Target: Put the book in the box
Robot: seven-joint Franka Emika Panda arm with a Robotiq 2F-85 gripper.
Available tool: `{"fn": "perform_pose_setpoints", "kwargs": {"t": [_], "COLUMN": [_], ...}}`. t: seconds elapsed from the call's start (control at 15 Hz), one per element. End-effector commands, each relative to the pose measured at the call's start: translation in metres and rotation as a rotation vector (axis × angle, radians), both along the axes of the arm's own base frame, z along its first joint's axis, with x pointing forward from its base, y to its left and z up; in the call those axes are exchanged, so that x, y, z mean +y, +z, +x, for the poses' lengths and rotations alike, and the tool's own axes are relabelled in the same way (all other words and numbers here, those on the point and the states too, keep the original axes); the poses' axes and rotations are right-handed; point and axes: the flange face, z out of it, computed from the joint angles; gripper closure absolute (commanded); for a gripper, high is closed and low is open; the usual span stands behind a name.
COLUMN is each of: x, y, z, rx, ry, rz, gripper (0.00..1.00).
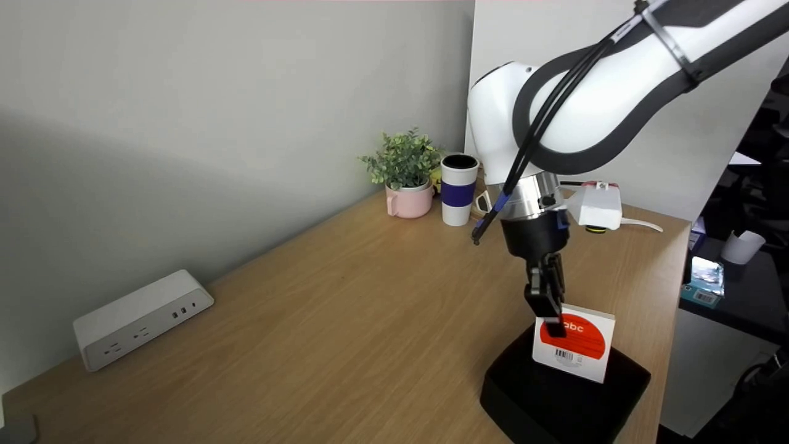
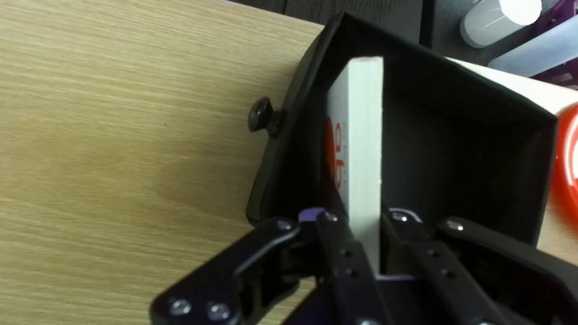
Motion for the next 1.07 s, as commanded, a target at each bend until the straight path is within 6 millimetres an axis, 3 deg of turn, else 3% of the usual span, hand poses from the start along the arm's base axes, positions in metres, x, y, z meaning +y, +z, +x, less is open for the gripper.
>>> {"fn": "perform_pose_setpoints", "kwargs": {"t": [0.0, 0.13, 0.2, 0.27, 0.4, 0.87, 1.0], "x": [0.0005, 0.0006, 0.0004, 0.0003, 0.0003, 0.0005, 0.0008], "y": [-0.0025, -0.0030, -0.0030, -0.0030, -0.0024, -0.0002, 0.0000], "z": [0.0067, 0.0082, 0.0087, 0.0090, 0.0101, 0.0114, 0.0111], "rx": [-0.032, -0.042, -0.046, -0.048, -0.053, -0.062, -0.064], "ry": [-0.006, -0.009, -0.011, -0.012, -0.013, -0.015, -0.015], "rz": [0.000, 0.002, 0.003, 0.003, 0.003, 0.003, 0.004], "gripper": [0.96, 0.96, 0.90, 0.61, 0.56, 0.04, 0.00]}}
